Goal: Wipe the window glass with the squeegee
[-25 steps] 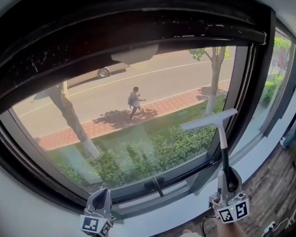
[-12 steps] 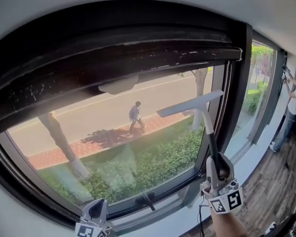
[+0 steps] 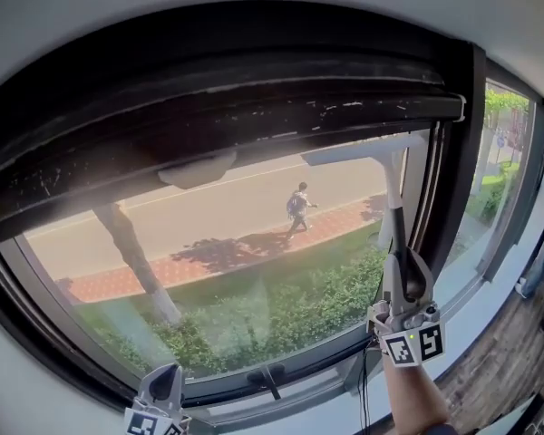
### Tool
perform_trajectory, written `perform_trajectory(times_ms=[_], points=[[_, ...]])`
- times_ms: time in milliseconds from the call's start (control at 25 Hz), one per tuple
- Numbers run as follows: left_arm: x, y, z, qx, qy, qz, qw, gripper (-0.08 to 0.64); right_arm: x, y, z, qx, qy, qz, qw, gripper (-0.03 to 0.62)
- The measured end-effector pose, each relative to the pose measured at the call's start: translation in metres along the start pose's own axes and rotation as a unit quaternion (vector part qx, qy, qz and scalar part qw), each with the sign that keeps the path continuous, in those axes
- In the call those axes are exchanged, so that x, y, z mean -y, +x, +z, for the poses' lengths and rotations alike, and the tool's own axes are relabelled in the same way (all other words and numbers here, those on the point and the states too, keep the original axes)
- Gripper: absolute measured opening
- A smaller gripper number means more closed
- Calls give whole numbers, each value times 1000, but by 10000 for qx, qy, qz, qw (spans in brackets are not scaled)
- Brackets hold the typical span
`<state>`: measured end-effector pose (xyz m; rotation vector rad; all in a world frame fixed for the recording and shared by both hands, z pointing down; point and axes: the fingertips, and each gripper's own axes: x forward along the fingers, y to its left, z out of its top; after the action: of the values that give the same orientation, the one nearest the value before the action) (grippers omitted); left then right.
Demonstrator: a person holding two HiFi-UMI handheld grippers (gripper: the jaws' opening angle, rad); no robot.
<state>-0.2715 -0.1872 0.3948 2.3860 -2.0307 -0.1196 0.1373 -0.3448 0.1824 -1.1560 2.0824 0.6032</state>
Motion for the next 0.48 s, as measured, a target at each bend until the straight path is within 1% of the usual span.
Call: perform_trajectory(times_ms=[160, 320, 480], points=[[-2, 3, 4, 34, -61, 134, 9999, 5, 9, 12, -1, 211, -64, 115, 9997, 101], [-5, 5, 8, 71, -114, 258, 9996, 5, 12, 25, 6, 434, -99, 119, 9989, 101], [-9, 11, 21, 149, -70, 249, 9996, 5, 12, 38, 14, 494, -171, 89, 9986, 100]])
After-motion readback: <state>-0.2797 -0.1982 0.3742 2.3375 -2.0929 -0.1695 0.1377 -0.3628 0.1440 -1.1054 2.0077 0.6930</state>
